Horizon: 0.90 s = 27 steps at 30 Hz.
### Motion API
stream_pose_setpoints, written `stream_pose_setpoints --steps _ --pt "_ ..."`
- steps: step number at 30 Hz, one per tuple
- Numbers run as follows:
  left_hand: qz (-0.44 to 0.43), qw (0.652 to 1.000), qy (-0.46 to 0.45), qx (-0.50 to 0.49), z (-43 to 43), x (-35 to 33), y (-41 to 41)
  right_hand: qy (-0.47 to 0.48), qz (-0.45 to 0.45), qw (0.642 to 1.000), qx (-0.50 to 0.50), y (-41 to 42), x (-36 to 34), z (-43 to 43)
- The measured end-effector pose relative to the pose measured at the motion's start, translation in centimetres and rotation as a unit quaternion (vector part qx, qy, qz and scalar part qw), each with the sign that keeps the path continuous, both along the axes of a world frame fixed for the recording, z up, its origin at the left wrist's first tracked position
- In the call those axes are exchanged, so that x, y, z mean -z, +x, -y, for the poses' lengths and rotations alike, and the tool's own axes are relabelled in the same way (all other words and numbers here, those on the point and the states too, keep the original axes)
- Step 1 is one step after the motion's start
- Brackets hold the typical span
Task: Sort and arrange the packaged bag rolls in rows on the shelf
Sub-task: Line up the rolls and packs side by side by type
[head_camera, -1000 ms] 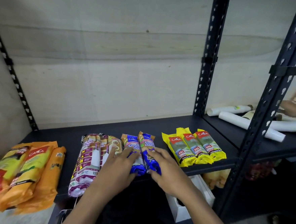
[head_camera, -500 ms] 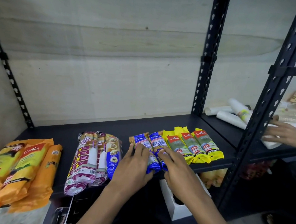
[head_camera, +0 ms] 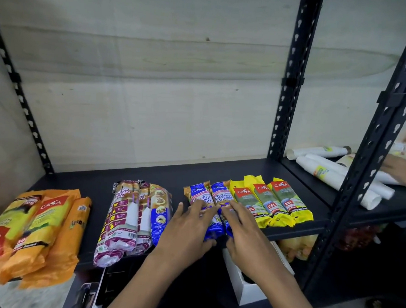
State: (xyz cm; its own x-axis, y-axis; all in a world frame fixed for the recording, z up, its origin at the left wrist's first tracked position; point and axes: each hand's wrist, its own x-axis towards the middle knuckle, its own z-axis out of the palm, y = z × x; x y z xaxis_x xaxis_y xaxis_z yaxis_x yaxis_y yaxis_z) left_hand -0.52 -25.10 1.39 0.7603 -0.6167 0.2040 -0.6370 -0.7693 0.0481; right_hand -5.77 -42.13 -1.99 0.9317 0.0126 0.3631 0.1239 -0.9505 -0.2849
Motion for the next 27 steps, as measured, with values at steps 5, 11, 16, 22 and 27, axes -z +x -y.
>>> stream_pose_setpoints --steps 5,11,16,22,27 --pt "0.018 1.0 0.014 -0.022 -4.0 -1.3 -0.3 0.03 -0.013 0.999 -0.028 -1.2 -1.2 -0.5" --pt "-0.009 0.986 0.151 -0.068 -8.2 -2.5 0.2 -0.031 -0.014 0.998 -0.05 0.1 -1.1 -1.3" --pt "-0.014 0.985 0.141 -0.097 -8.7 -1.5 0.8 -0.052 -0.021 0.998 -0.041 1.0 -0.6 -1.6" --pt "0.011 0.986 0.133 -0.097 -8.3 -0.8 0.8 -0.047 -0.018 0.998 -0.03 0.9 -0.2 -1.4" --pt "0.001 0.993 0.107 -0.049 -5.7 -1.6 0.7 -0.043 -0.013 0.998 -0.035 1.1 -0.2 -1.4"
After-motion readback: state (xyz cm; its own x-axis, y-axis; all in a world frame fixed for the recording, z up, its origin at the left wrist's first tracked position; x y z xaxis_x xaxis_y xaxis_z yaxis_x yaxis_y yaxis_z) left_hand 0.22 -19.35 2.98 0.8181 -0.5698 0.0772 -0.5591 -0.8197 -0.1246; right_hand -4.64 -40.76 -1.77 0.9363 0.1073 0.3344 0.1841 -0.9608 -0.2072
